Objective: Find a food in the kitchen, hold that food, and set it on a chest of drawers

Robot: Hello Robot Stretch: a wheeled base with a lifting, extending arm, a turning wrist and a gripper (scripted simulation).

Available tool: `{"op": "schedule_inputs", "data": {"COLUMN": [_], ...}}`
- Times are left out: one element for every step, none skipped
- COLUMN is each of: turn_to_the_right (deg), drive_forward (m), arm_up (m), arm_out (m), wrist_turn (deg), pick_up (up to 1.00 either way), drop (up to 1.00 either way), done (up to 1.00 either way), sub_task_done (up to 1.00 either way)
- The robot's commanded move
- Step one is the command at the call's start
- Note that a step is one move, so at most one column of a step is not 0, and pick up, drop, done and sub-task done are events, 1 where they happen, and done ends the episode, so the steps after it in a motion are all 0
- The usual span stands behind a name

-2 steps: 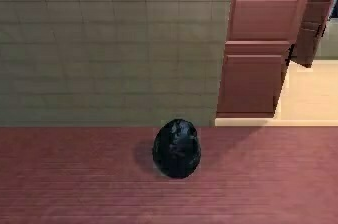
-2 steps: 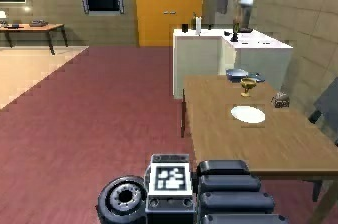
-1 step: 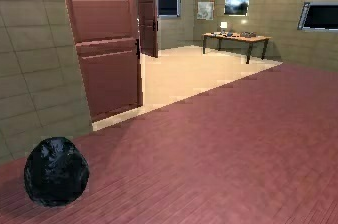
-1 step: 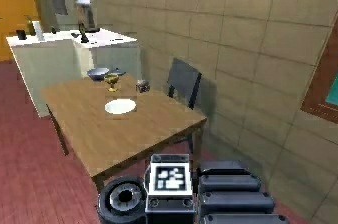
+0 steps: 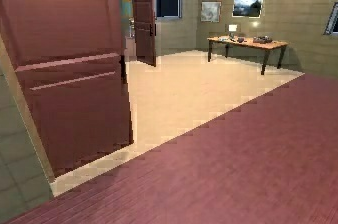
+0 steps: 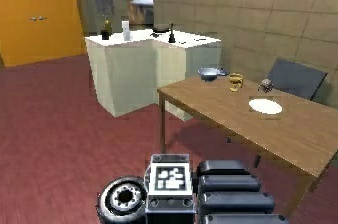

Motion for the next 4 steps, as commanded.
{"op": "schedule_inputs", "data": {"turn_to_the_right": [3.0,0.0,0.0,9.0], "drive_forward": [0.00,1.00,1.00,0.00], "arm_up": [0.00,0.00,0.00,0.00], "arm_out": [0.00,0.00,0.00,0.00], "wrist_turn": [0.0,0.0,0.0,0.0], "pick_up": [0.00,0.00,0.00,0.00], "drop": [0.00,0.00,0.00,0.00], "done": [0.00,0.00,0.00,0.00], "sub_task_done": [0.00,0.00,0.00,0.00]}}
